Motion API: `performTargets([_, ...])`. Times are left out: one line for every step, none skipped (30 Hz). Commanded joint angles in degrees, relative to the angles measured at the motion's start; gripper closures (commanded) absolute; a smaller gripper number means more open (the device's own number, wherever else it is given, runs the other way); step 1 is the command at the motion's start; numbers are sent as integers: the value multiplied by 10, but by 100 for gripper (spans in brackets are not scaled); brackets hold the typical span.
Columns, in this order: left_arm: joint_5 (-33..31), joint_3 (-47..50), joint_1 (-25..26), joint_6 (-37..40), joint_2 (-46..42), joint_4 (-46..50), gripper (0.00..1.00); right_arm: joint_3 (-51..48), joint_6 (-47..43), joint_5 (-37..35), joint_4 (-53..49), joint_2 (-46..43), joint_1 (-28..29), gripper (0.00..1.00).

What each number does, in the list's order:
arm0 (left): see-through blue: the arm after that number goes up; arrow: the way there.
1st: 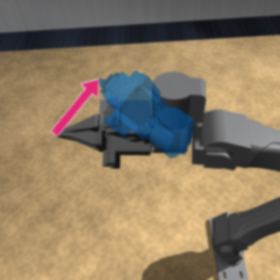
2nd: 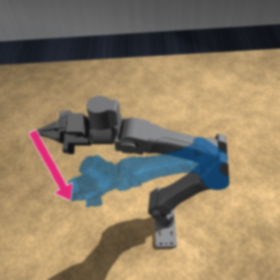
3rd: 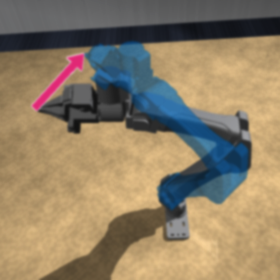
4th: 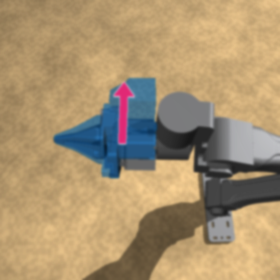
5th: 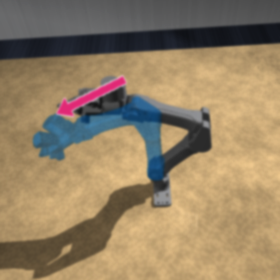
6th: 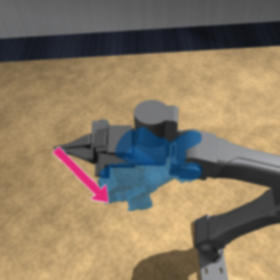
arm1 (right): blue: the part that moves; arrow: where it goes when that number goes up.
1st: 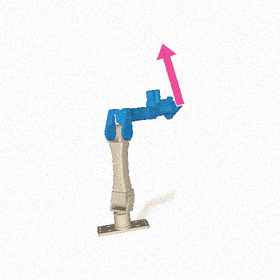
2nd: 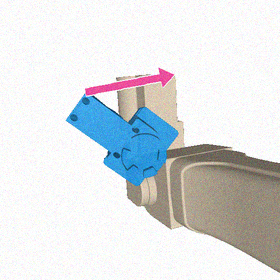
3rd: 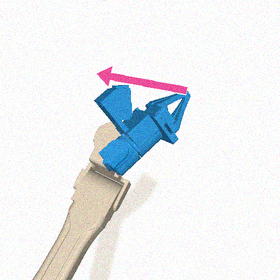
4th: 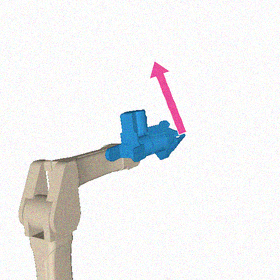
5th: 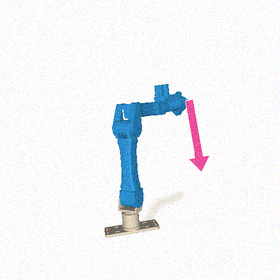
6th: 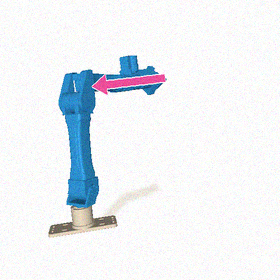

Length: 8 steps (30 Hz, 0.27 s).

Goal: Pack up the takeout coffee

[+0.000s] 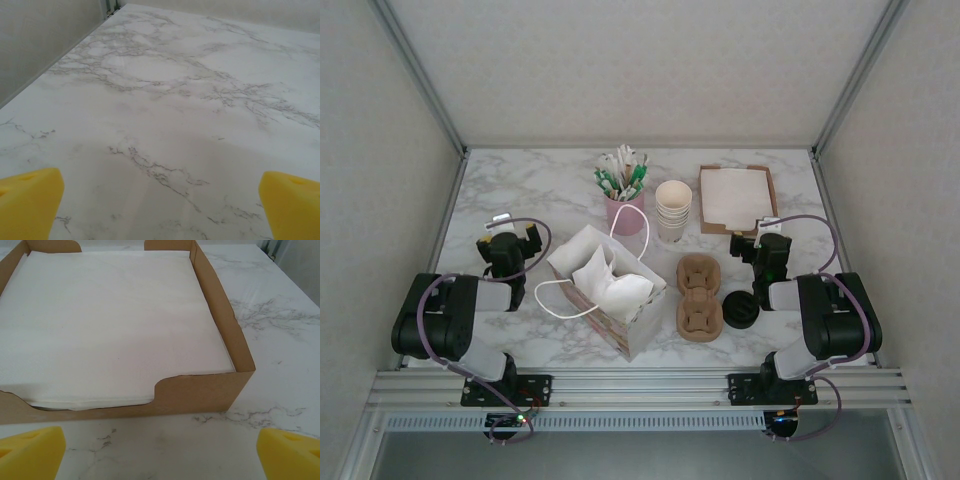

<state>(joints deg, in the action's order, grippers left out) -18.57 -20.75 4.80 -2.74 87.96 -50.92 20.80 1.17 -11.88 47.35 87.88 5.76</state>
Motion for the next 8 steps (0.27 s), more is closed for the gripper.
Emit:
performTargets([-9,-8,0,2,2,-5,0,12,9,2,14,5,-3,1])
performTargets([-8,-8,0,2,2,-5,0,11,9,2,14,5,-4,1])
performTargets([-8,-8,0,2,2,-5,0,12,9,3,15,5,-3,1])
performTargets([-9,-8,0,2,2,-5,0,11,9,3,15,5,-3,1])
performTargets([-9,-8,0,2,2,-5,0,11,9,2,16,5,-3,1])
performTargets([-9,-8,0,2,2,-5,0,11,8,2,15,5,-3,1])
performTargets([-9,-8,0,2,2,-5,0,10,9,2,16,5,-3,1])
performTargets([-9,-8,0,2,2,-5,0,10,9,2,15,5,-3,1])
